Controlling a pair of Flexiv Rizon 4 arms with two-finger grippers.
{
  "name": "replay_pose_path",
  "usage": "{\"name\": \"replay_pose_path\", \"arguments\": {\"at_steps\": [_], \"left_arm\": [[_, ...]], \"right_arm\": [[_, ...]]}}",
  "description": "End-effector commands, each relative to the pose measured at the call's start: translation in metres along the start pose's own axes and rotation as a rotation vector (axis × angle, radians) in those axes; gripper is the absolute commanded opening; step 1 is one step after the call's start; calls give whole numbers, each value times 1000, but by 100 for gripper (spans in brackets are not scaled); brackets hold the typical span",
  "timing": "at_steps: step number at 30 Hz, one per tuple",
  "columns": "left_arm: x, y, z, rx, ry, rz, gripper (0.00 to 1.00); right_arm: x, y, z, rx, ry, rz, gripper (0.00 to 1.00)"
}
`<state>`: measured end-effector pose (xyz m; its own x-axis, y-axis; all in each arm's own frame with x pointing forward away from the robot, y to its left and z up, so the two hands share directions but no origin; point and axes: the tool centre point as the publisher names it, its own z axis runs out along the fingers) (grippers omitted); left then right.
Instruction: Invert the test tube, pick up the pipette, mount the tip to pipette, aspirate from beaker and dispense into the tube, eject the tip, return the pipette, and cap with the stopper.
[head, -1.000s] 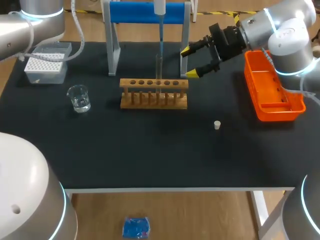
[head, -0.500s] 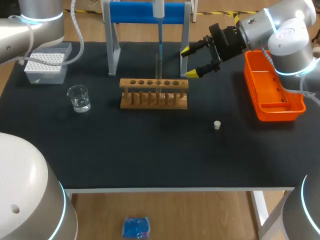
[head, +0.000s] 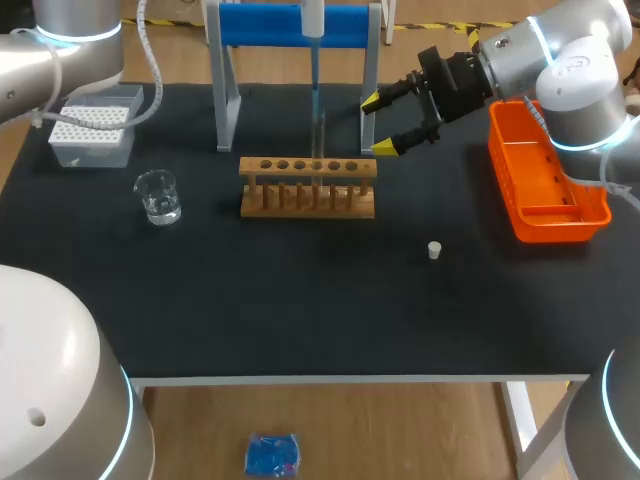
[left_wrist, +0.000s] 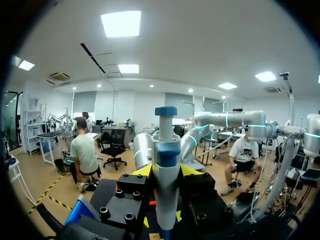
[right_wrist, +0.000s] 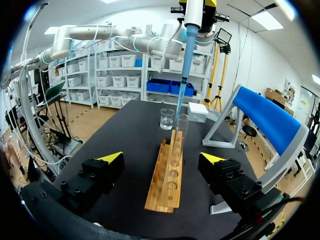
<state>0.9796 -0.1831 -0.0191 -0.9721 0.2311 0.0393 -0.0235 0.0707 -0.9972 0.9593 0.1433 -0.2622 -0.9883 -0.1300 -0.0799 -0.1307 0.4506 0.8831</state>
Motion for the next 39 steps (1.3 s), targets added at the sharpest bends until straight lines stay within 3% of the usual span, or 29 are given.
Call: {"name": "replay_pose_path", "arguments": {"at_steps": [1,10,29,39], "left_arm": [[2,0,0,0,-9,5,0],[1,-2,-2,6,-20,25,0],[3,-22,0,0,-19,62,0],[-3,-14,1,10,-15,48,0]], "right_arm": [[-1,0,-1,2,4,1,100],[-1,0,-1,2,4,1,100],[-1,0,-1,2,4,1,100],[-1,0,-1,2,4,1,100]]}}
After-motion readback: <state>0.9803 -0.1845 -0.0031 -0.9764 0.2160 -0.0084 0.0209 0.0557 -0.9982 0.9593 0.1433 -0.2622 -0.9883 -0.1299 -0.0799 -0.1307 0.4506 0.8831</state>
